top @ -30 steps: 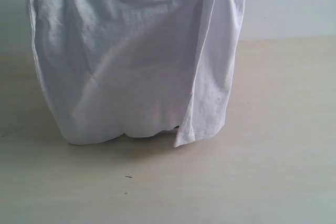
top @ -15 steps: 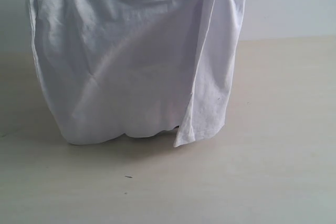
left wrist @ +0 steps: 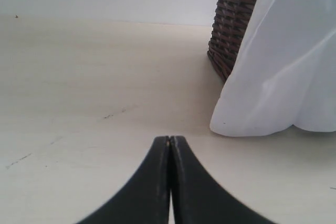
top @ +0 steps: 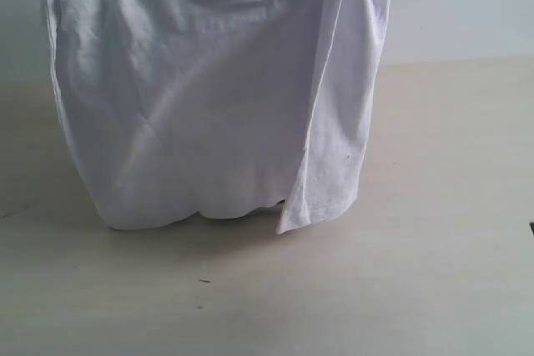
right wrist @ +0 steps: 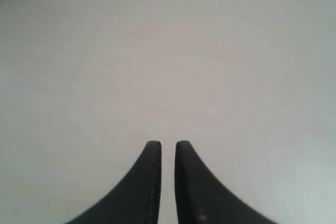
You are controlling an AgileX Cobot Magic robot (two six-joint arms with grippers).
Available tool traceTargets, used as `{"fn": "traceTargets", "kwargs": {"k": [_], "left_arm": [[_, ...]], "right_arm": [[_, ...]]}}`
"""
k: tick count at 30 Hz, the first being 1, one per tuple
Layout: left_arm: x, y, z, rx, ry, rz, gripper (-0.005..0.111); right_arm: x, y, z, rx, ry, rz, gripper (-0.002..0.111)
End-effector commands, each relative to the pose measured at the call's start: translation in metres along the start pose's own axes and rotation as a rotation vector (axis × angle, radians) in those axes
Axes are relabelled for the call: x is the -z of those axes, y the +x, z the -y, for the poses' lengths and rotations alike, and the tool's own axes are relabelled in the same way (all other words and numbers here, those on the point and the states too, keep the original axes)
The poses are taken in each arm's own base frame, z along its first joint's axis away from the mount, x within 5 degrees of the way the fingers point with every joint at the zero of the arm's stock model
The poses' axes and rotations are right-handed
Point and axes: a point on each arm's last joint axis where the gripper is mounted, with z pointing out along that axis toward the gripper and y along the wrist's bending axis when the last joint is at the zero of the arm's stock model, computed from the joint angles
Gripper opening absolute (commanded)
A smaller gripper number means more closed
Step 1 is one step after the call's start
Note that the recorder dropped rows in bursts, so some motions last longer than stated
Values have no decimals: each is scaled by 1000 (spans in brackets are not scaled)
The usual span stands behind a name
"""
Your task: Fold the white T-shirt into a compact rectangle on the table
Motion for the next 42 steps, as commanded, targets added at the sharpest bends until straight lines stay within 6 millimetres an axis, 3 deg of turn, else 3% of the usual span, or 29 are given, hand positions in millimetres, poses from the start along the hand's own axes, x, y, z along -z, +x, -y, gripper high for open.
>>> {"fn": "traceTargets", "kwargs": {"k": [1, 3, 6, 9, 10, 11, 13, 17, 20, 22, 24, 25, 27, 28, 30, 35, 42], "left_arm": [[1, -1, 1, -4, 10, 11, 0], [1, -1, 1, -4, 10, 11, 0], [1, -1, 1, -4, 10, 11, 0], [1, -1, 1, -4, 10, 11, 0], [1, -1, 1, -4, 10, 11, 0], [1, -1, 1, -4, 10, 11, 0], [1, -1, 1, -4, 10, 11, 0], [1, -1, 1, -4, 10, 11, 0], [1, -1, 1, -4, 10, 11, 0], [1, -1, 1, -4, 10, 11, 0], [1, -1, 1, -4, 10, 11, 0], [1, -1, 1, -4, 10, 11, 0], [1, -1, 1, -4, 10, 11, 0], [1, -1, 1, -4, 10, 11, 0], [1, -1, 1, -4, 10, 11, 0], [1, -1, 1, -4, 10, 11, 0], [1, -1, 1, -4, 10, 11, 0]], "right_arm": [[-13, -37, 6, -131, -34, 57, 12], [-14, -49, 5, -167, -92, 36, 10], [-18, -58, -8, 36, -303, -56, 1], [-15, -55, -34, 328, -761, -94, 0], [-9, -54, -46, 452, -1006, -29, 0], [-9, -59, -54, 485, -1123, 99, 0], [-15, -68, -57, 384, -1154, 180, 0], [-27, -86, -60, -17, -1209, 202, 0], [-28, -92, -59, -115, -1218, 234, 0], [-28, -94, -63, -117, -1230, 241, 0], [-24, -90, -79, -5, -1270, 211, 4], [-21, -88, -87, 81, -1286, 218, 8], [-20, -83, -114, 400, -1243, 301, 30], [-22, -83, -117, 412, -1213, 299, 34], [-29, -86, -119, 392, -1111, 277, 42], [-49, -91, -111, 269, -918, 243, 42], [-69, -102, -114, 132, -921, 229, 42]]}}
